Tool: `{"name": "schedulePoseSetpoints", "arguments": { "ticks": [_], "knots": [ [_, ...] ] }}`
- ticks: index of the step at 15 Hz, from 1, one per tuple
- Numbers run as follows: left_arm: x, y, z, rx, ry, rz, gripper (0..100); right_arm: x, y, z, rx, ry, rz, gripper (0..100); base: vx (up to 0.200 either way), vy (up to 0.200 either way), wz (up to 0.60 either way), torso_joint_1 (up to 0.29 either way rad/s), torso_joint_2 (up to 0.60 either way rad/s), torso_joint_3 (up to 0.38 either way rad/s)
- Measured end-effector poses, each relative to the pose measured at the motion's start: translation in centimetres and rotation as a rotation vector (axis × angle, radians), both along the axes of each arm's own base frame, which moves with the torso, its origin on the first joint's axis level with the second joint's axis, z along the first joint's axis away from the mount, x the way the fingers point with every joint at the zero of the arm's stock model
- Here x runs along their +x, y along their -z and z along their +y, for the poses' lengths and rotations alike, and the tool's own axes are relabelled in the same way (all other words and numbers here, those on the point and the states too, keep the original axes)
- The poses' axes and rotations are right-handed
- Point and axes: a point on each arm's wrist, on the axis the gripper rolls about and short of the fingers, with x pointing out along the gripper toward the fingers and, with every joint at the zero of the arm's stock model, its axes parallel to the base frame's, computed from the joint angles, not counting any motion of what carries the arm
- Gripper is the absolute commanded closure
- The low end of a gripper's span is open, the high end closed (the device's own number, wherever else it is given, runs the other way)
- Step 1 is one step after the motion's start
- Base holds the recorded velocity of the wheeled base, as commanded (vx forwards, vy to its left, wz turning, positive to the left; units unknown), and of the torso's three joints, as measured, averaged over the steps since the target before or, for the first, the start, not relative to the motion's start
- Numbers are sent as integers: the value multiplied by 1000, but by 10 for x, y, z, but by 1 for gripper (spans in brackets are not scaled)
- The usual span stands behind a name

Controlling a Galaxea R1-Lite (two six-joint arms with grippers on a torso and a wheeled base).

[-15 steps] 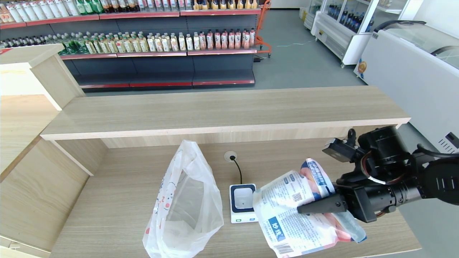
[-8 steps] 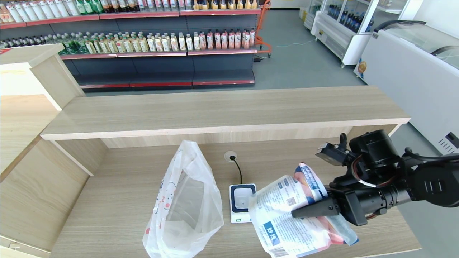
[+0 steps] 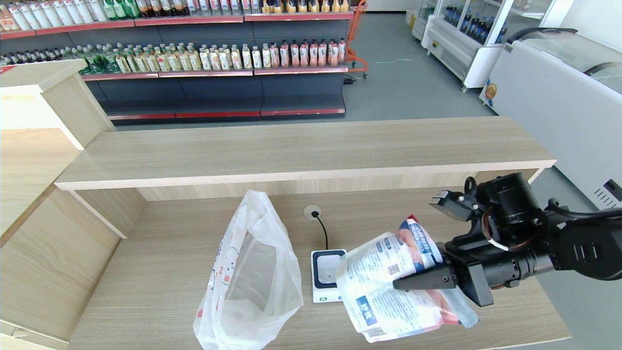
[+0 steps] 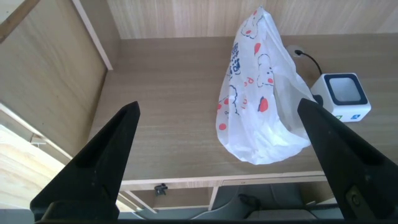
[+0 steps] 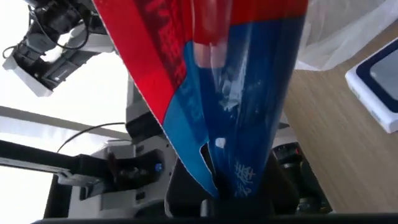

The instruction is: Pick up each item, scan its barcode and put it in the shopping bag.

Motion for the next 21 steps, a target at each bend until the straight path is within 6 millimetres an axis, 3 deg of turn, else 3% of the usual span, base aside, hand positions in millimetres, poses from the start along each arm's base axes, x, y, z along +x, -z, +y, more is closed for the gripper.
{"name": "schedulePoseSetpoints", "arguments": {
  "ticks": [4,6,13,15,19,21],
  "knots": [
    [0,0,0,0,0,0,0,18,-15,-22,-163,149,-641,100,0,0,0,0,0,0],
    [0,0,0,0,1,0,0,18,-24,-35,-247,232,-820,100,0,0,0,0,0,0],
    [0,0,0,1,1,0,0,-40,-26,-46,-274,286,-813,100,0,0,0,0,0,0],
    [0,0,0,0,1,0,0,-55,-29,-49,-260,319,-779,100,-200,0,0,7,2,2],
    [0,0,0,0,0,0,0,-65,-30,-51,-257,337,-773,100,-50,0,0,-1,2,-1],
    [0,0,0,0,1,0,0,-65,-29,-51,-249,349,-738,100,0,200,0,-19,2,7]
  ]
}}
